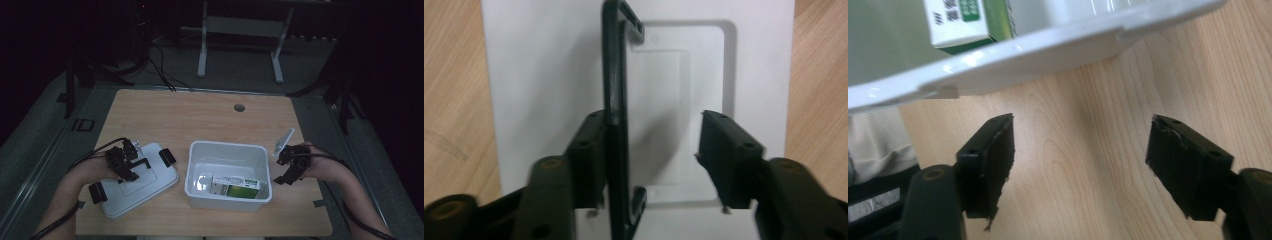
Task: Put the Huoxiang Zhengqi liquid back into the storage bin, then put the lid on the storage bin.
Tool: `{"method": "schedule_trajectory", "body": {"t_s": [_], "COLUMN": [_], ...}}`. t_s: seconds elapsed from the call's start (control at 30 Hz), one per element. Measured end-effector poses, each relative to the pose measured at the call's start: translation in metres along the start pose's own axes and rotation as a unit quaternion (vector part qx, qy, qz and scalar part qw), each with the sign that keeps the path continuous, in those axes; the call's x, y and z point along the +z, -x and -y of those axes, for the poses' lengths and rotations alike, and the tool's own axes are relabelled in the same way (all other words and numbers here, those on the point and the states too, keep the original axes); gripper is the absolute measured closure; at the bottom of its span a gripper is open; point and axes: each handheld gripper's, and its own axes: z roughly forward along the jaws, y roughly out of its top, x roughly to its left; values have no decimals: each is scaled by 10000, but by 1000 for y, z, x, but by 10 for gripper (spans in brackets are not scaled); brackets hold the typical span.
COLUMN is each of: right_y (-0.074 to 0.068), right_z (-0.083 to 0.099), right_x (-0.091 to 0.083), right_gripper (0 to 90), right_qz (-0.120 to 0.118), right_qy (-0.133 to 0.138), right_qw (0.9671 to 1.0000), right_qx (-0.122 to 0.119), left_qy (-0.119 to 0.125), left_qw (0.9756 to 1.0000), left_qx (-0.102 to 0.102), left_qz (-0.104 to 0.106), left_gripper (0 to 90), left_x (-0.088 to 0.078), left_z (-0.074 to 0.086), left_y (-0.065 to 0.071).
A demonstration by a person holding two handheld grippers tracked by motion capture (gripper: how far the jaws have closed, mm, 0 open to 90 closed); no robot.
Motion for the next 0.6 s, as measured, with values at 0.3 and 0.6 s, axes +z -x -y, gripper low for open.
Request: {"method": "schedule_trajectory", "body": {"t_s": [0.3, 0.6], "right_y": [5, 9], "right_z": [11, 18], "right_x": [11, 22], "right_gripper": [159, 136], "right_qz": [48, -5], "right_qy": [-44, -90], "right_qw": [9997, 9993], "right_qx": [226, 368], "left_qy": [-59, -102], "left_qw": [10000, 9998], "left_qx": [9, -137], "left_qz": [49, 62], "left_gripper": [734, 838], "left_x": [5, 4], "left_z": [-11, -9], "left_y": [-2, -6]}}
